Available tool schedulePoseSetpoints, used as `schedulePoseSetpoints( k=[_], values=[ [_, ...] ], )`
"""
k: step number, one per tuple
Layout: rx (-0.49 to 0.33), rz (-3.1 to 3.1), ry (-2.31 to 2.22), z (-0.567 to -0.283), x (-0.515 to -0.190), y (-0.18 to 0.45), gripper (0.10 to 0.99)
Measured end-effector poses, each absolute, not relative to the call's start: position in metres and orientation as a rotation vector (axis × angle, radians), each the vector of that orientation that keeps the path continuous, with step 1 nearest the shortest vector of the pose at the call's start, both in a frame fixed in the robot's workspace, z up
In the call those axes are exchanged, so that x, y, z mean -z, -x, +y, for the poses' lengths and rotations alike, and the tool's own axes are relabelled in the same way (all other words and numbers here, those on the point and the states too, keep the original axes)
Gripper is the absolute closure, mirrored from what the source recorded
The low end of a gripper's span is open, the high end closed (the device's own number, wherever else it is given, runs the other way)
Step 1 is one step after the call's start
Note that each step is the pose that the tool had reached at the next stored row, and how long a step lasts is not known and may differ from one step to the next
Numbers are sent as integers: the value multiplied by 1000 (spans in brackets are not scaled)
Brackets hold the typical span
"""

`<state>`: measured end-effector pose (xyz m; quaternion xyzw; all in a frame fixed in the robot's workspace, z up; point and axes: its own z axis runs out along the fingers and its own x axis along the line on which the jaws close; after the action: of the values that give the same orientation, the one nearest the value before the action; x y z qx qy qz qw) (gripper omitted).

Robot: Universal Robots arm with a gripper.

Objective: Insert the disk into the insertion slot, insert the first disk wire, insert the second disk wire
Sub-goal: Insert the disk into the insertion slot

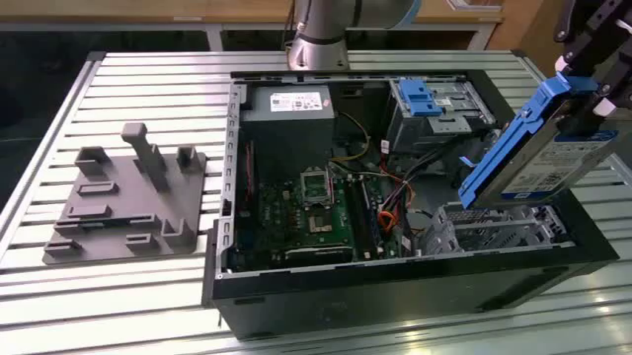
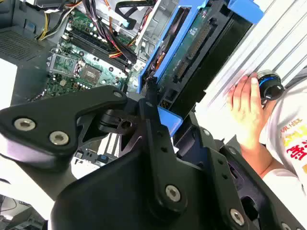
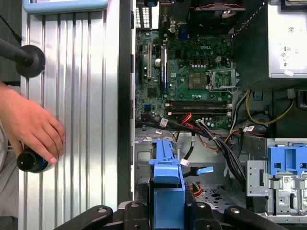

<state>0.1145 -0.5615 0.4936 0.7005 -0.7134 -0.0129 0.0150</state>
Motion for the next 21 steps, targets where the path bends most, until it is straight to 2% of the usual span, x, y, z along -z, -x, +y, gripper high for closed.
schedulePoseSetpoints(
  k=[13,21],
  values=[
    [42,-2221,-2181,-562,-494,-114,722],
    [75,-2234,-2198,-565,-494,-114,722]
  ],
)
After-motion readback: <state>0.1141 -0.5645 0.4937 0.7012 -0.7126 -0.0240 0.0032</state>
